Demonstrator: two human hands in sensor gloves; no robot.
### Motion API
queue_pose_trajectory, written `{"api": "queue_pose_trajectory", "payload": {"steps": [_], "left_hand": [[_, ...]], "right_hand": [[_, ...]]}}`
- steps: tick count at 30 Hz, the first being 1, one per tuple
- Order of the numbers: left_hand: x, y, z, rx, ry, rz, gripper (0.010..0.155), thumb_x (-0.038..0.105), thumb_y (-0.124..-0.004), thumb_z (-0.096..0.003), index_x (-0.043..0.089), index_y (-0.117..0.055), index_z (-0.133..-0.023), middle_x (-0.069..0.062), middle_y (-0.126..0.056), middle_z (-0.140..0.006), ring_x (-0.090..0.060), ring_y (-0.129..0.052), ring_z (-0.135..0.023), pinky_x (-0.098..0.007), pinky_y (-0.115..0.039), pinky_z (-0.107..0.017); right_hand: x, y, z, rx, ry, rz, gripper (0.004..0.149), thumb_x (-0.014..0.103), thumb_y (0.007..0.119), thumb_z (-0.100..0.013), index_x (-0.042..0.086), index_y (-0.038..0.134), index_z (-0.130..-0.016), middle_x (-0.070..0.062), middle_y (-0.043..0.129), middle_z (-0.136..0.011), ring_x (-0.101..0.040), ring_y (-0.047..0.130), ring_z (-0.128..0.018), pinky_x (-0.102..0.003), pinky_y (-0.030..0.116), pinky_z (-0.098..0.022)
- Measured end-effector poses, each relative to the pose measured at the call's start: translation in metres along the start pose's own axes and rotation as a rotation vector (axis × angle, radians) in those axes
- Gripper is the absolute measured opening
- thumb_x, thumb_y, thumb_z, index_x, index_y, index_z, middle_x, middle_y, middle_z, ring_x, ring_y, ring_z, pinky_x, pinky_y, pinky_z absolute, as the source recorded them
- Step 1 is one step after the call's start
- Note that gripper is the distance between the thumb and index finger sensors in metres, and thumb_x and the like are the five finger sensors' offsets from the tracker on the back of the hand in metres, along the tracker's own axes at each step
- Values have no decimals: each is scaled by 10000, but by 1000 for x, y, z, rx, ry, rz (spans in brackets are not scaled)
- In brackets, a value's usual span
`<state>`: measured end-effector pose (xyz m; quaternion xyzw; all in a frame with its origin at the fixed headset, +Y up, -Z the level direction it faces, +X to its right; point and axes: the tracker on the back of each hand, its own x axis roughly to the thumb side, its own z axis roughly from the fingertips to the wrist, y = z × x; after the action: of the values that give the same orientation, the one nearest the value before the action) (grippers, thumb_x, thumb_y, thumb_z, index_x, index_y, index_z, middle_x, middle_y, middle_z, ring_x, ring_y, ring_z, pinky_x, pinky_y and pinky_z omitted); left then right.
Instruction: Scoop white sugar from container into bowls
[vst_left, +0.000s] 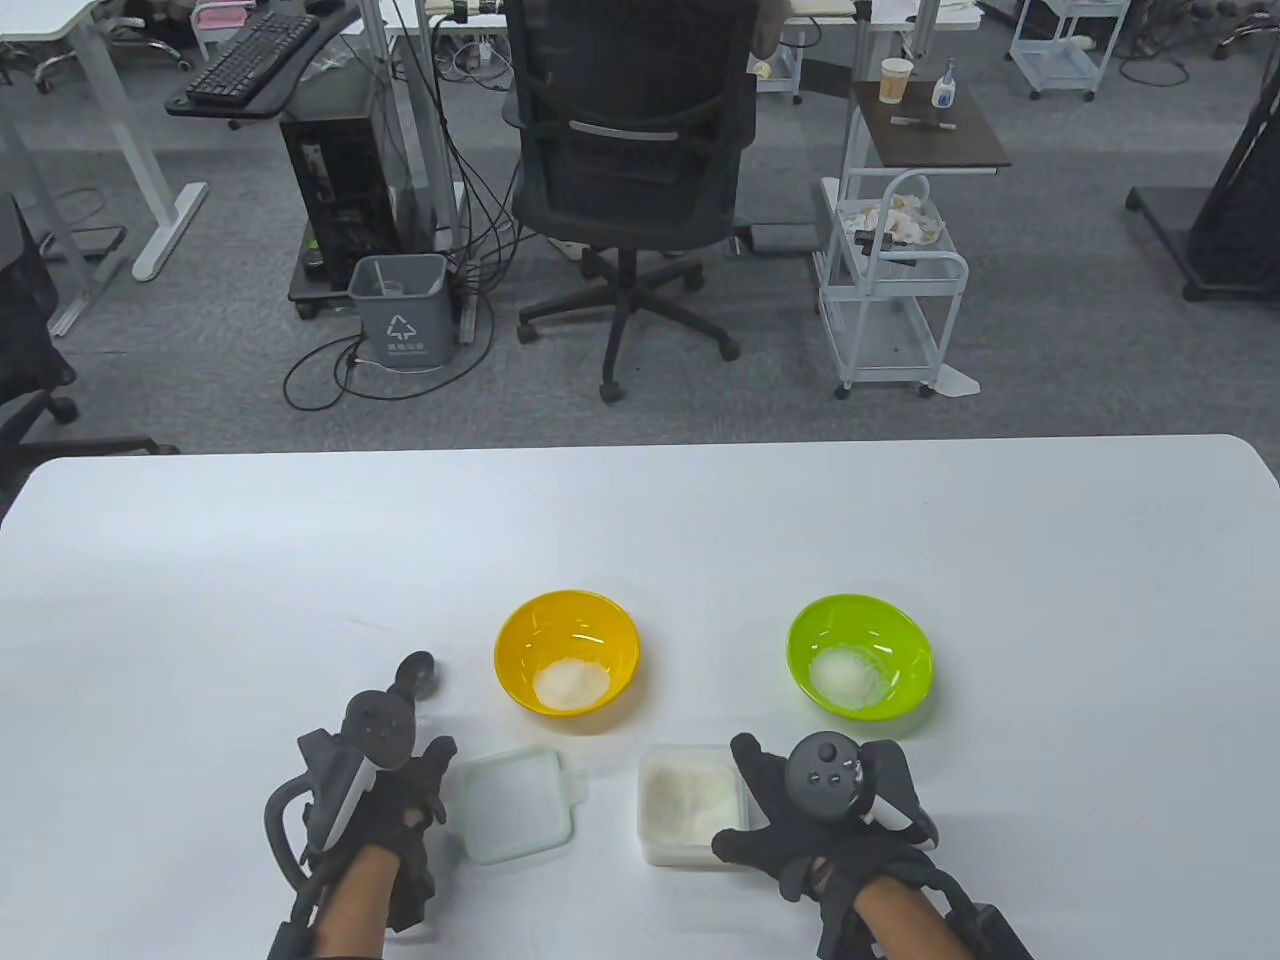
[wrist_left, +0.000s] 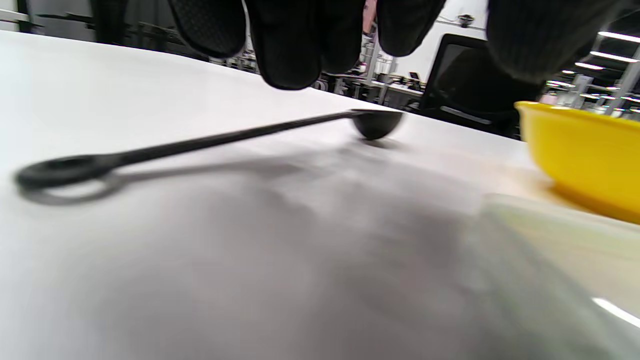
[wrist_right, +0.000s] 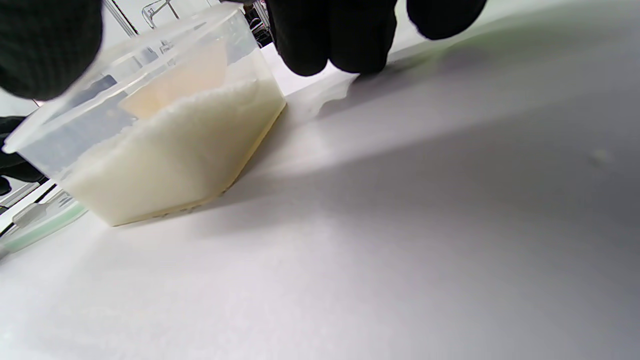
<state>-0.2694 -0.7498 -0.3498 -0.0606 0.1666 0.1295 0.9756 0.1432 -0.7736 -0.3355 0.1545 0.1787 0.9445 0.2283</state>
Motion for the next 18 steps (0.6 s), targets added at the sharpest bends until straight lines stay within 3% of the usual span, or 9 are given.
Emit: {"api": "queue_pose_trajectory", "payload": {"steps": [8,18], "left_hand": [[39,-13,15,-90,-252,-154,835,705,-698,-383,462,-413,-1129,64,-406,-1239,-266,-555,-1171,-555,-445,-846],[57,-38,16,-306,-375,-264,944,773,-680,-347,453,-287,-1143,70,-245,-1263,-288,-364,-1229,-573,-321,-867]], "right_hand": [[0,0,0,1,0,0,929,689,744,-416,330,219,-1094,-140,448,-1170,-392,537,-1070,-613,449,-762],[0,0,0,1,-1,0,929,690,743,-416,331,219,-1094,-139,447,-1170,-393,537,-1070,-612,449,-762]]}}
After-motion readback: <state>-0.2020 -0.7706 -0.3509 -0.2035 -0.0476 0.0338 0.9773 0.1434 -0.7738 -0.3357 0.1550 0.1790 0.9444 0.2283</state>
